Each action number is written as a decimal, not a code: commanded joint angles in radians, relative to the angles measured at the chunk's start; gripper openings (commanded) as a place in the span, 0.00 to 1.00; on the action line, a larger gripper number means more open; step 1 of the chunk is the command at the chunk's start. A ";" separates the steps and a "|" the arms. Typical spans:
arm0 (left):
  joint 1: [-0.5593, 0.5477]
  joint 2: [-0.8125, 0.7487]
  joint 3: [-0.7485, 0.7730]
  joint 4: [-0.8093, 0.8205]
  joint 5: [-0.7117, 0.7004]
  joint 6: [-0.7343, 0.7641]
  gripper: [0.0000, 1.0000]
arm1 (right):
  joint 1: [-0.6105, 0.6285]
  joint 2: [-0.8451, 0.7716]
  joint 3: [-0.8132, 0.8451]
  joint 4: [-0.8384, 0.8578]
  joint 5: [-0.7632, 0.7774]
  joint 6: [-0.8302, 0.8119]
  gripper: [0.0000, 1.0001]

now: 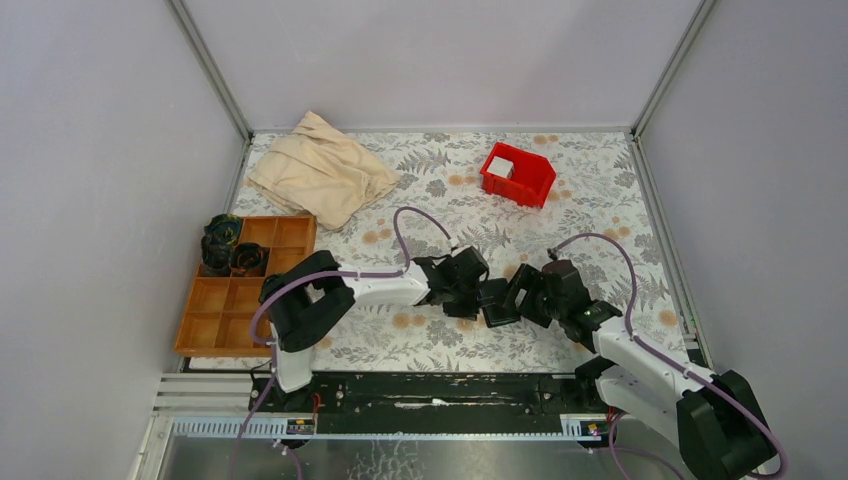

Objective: Put the credit cards into the card holder
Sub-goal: Close the card holder at the center of the board.

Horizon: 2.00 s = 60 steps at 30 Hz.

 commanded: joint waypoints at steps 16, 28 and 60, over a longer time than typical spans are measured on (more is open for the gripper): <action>0.118 -0.176 -0.088 -0.060 -0.021 -0.002 0.00 | -0.003 0.127 -0.091 0.041 -0.041 -0.020 0.81; 0.111 -0.146 0.164 -0.029 0.022 0.040 0.01 | -0.004 0.131 -0.086 0.044 -0.043 -0.014 0.82; 0.135 0.004 0.079 -0.037 -0.002 0.047 0.02 | -0.004 0.322 -0.092 0.257 -0.122 0.024 0.81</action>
